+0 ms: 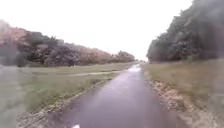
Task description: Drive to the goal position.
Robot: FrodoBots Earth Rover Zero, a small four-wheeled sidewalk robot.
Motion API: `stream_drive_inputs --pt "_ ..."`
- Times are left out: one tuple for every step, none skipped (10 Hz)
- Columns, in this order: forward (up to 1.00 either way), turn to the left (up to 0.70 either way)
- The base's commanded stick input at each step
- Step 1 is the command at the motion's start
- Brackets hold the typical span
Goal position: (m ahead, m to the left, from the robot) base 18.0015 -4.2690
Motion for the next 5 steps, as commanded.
stream_drive_inputs --pt "1.00 -0.40" --pt "1.00 -0.40" --pt "1.00 0.00" --pt "1.00 0.00" --pt "1.00 0.00"
